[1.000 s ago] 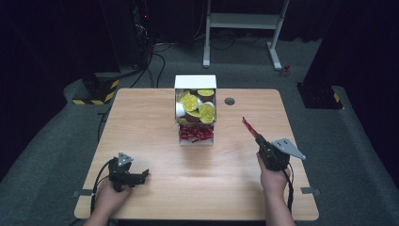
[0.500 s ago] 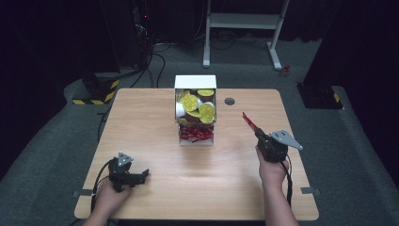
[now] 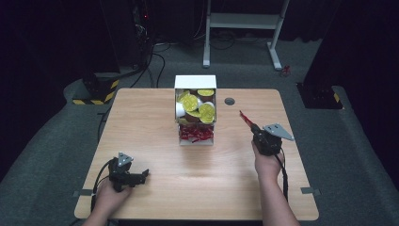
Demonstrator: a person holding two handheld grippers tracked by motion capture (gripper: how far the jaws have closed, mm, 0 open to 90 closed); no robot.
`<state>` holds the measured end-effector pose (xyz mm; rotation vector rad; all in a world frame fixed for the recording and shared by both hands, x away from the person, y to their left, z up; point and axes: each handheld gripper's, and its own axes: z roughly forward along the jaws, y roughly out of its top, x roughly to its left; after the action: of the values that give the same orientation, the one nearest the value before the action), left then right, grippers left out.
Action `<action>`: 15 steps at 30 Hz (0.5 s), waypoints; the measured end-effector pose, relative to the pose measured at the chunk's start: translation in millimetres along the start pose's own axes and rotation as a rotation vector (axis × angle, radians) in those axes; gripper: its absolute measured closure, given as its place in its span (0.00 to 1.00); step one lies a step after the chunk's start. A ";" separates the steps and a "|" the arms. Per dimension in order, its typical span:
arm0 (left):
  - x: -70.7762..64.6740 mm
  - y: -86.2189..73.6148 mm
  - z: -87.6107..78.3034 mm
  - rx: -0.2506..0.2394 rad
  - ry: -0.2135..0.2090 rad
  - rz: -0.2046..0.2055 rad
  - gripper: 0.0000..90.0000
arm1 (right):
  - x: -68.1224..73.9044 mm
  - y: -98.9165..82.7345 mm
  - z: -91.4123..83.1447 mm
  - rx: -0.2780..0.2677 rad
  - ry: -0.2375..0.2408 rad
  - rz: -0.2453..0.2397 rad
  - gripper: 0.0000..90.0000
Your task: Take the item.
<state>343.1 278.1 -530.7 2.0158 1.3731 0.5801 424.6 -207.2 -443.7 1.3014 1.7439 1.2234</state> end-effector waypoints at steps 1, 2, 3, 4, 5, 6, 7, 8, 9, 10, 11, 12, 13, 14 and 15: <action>0.0 0.0 0.0 0.000 0.000 0.000 0.00 | -0.7 -0.8 2.5 0.010 -0.004 0.002 0.98; 0.0 0.0 0.1 -0.001 0.001 0.000 0.00 | -1.5 -1.9 5.1 0.019 -0.006 0.002 0.98; 0.0 0.0 0.1 -0.001 0.001 0.000 0.00 | -2.1 -3.0 7.7 0.030 -0.012 0.005 0.98; 0.0 0.0 0.0 0.001 0.001 -0.001 0.00 | -2.8 -4.3 10.3 0.038 -0.016 0.008 0.98; 0.0 0.0 -0.1 0.001 0.000 0.000 0.00 | -3.6 -5.5 13.0 0.048 -0.018 0.011 0.98; 0.1 0.0 0.0 0.000 0.000 0.001 0.00 | -4.3 -6.7 15.7 0.055 -0.021 0.008 0.98; 0.1 0.0 0.0 0.001 0.000 0.001 0.00 | -4.5 -7.7 17.9 0.065 -0.027 0.009 0.98; 0.0 0.0 0.1 -0.001 0.001 -0.001 0.00 | -4.8 -8.6 20.0 0.072 -0.028 0.010 0.98; 0.0 0.0 0.0 0.000 0.000 0.001 0.00 | -5.3 -9.4 22.0 0.076 -0.032 0.004 0.98; 0.1 0.0 0.0 0.000 0.000 0.001 0.00 | -5.2 -10.1 23.7 0.082 -0.036 0.004 0.98; 0.1 0.0 0.0 0.000 0.000 0.001 0.00 | -5.1 -10.9 25.2 0.088 -0.039 0.005 0.98; 0.0 0.0 0.0 0.000 0.000 0.000 0.00 | -4.9 -11.6 26.7 0.092 -0.042 0.004 0.98; 0.0 0.0 0.0 0.000 0.000 0.001 0.00 | -4.9 -12.4 28.2 0.094 -0.045 0.000 0.98; 0.1 0.0 0.0 0.000 0.000 0.001 0.00 | -5.1 -13.0 29.4 0.098 -0.051 -0.005 0.98; 0.0 0.0 0.0 0.000 0.000 0.000 0.00 | -5.4 -13.7 30.7 0.102 -0.054 -0.008 0.98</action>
<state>343.1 278.1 -530.7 2.0160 1.3728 0.5805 448.4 -204.2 -468.0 1.3713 1.7913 1.0974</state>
